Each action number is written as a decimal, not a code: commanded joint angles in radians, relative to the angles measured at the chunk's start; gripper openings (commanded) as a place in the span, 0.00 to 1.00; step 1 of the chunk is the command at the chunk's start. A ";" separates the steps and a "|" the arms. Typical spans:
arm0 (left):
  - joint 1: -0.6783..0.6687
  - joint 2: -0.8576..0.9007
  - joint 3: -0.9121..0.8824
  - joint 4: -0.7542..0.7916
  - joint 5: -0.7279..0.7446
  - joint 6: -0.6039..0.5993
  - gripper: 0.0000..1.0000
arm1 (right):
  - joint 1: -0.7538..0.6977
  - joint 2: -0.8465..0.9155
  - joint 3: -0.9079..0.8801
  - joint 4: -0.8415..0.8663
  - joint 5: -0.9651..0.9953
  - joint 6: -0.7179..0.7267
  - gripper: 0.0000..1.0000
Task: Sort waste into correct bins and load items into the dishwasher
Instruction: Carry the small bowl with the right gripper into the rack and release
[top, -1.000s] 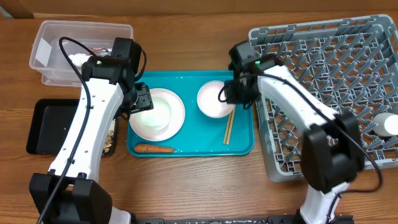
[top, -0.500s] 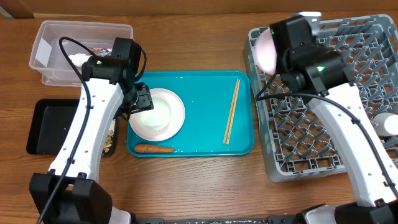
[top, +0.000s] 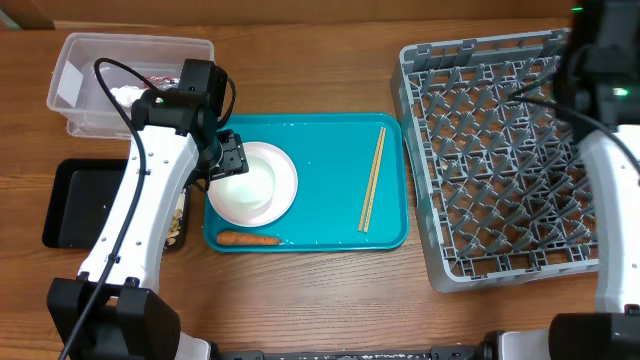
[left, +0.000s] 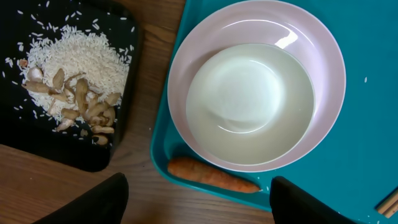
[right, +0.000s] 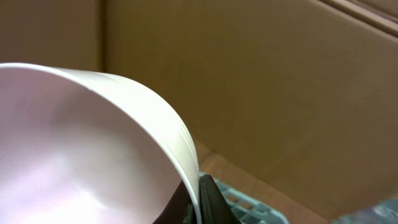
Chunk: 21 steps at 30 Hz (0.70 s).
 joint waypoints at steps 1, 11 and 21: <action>0.000 -0.021 0.013 0.003 0.005 -0.007 0.75 | -0.096 0.014 0.014 0.039 0.038 0.007 0.04; 0.000 -0.021 0.013 0.003 0.005 -0.007 0.75 | -0.218 0.240 0.014 0.070 0.270 0.018 0.04; 0.000 -0.021 0.013 0.002 0.013 -0.007 0.75 | -0.217 0.478 0.014 0.080 0.275 0.057 0.04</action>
